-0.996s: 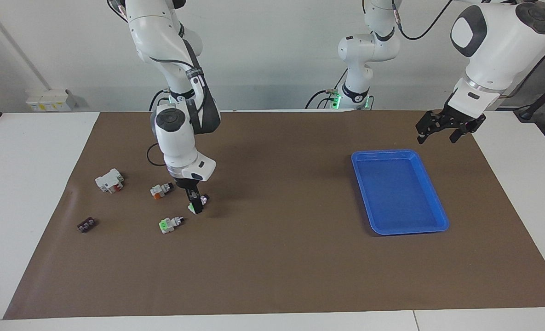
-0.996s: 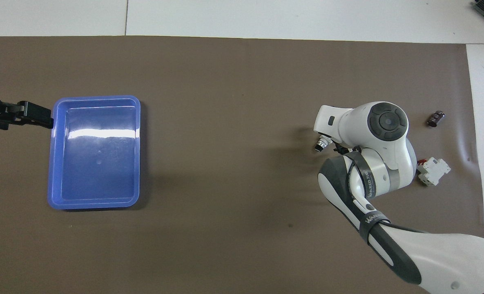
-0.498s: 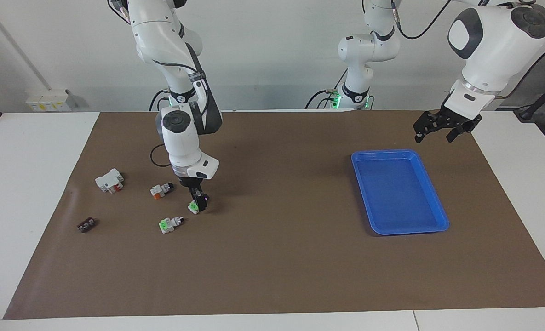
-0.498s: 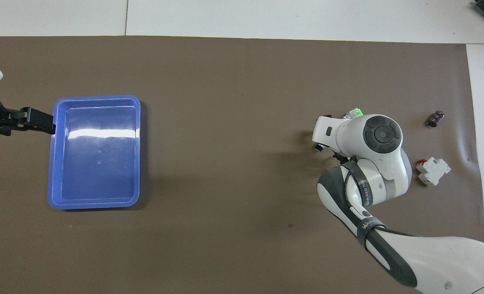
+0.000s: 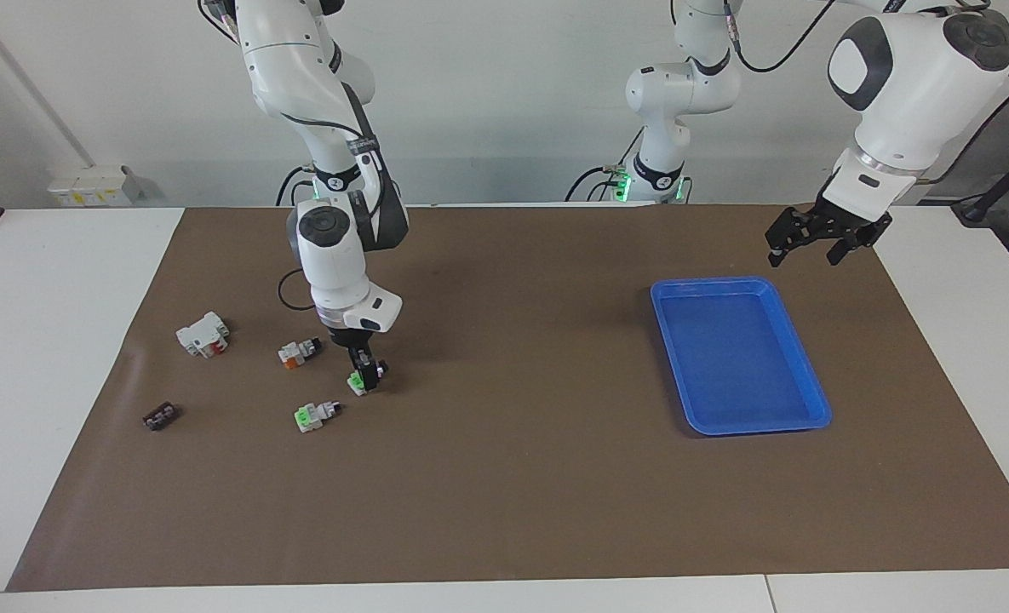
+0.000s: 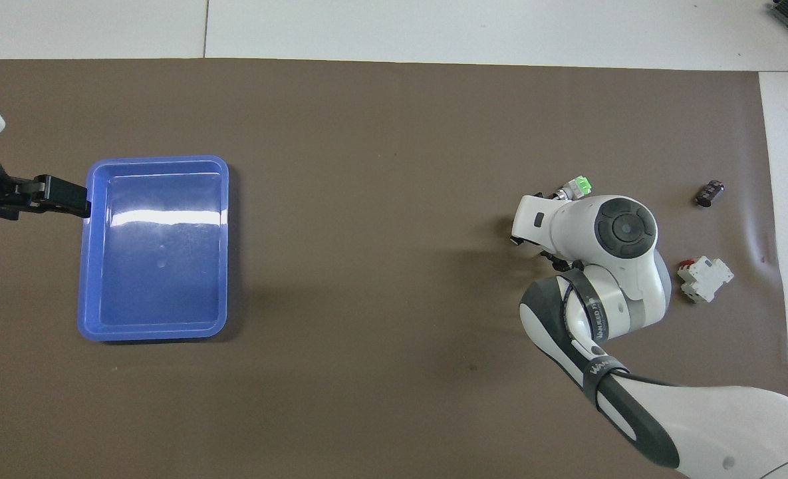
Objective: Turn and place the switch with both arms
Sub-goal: 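Grasp the green-topped switch with the right gripper and lift it, then carry the switch toward the left gripper while the left gripper extends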
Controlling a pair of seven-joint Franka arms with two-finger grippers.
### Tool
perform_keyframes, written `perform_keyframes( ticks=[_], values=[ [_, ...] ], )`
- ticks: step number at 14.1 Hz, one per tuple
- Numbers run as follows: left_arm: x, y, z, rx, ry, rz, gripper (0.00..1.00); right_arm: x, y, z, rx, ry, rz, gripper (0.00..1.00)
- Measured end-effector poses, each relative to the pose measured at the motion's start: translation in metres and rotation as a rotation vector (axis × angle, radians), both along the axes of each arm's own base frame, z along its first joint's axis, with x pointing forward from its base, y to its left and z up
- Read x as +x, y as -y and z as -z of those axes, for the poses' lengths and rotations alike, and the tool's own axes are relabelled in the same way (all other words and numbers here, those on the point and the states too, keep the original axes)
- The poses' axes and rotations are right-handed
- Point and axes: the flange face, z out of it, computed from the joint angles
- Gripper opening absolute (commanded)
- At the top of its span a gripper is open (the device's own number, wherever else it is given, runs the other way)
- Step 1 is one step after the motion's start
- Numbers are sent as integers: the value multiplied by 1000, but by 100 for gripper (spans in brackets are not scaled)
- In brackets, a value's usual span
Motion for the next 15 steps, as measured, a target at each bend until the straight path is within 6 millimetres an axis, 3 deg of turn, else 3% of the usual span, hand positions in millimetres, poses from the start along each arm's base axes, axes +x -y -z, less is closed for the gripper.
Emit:
perform_keyframes(
  ticks=[6,8,11,15],
  values=[
    [-2,1,1,0,4,1,100,-1,2,-1,-15,-38,0,0],
    [-3,2,2,0,4,3,100,3,-4,-11,0,-50,11,0],
    [-3,3,2,0,3,6,100,8,-46,-44,166,-35,73,0],
    [-6,21,1,-27,-1,27,100,9,-125,-110,344,23,123,0]
  ],
)
